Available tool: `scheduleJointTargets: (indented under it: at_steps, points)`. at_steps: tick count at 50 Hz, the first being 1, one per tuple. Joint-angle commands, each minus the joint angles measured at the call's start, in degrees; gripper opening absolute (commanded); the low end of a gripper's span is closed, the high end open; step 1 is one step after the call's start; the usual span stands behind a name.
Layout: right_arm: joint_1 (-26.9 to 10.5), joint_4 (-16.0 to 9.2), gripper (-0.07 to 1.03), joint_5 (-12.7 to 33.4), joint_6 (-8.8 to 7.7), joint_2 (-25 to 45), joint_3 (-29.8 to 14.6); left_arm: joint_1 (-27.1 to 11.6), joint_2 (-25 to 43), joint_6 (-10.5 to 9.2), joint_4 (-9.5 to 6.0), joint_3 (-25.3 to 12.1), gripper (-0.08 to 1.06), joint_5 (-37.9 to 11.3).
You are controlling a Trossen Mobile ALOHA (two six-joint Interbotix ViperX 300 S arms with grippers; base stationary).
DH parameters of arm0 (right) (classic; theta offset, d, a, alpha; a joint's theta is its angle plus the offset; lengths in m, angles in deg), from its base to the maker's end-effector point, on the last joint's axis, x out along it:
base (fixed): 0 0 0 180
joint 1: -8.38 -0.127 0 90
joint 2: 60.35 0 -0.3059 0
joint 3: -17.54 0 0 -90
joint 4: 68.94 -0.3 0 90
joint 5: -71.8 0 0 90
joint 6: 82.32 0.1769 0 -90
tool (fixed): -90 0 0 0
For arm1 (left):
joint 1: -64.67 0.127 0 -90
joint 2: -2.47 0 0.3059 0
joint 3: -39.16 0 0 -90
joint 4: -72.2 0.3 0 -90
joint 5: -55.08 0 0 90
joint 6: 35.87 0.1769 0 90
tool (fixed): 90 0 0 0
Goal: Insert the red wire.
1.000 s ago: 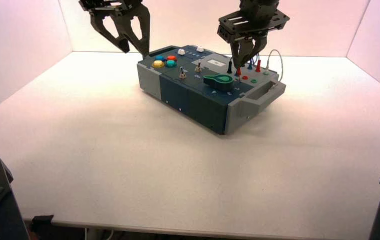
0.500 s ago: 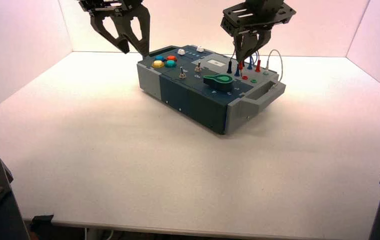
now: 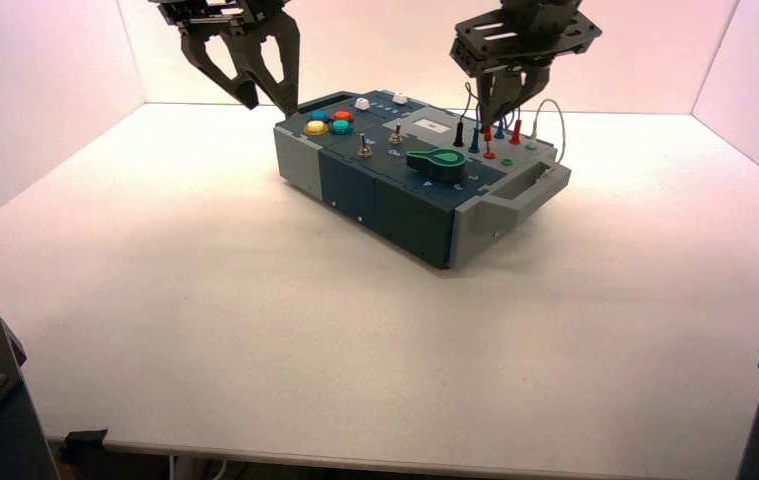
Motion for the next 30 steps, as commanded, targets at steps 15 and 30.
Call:
scheduleJointTargets:
  at_steps: [15, 30]
  points:
    - [0.79, -0.18, -0.02, -2.11, 0.35, -0.62, -0.53, -0.26, -0.7, -0.09, -0.18, -1.85, 0.88, 0.09]
    - [0.79, -0.18, -0.02, -2.9, 0.35, 0.26, -0.62, -0.26, -0.7, -0.09, -0.18, -1.85, 0.88, 0.09]
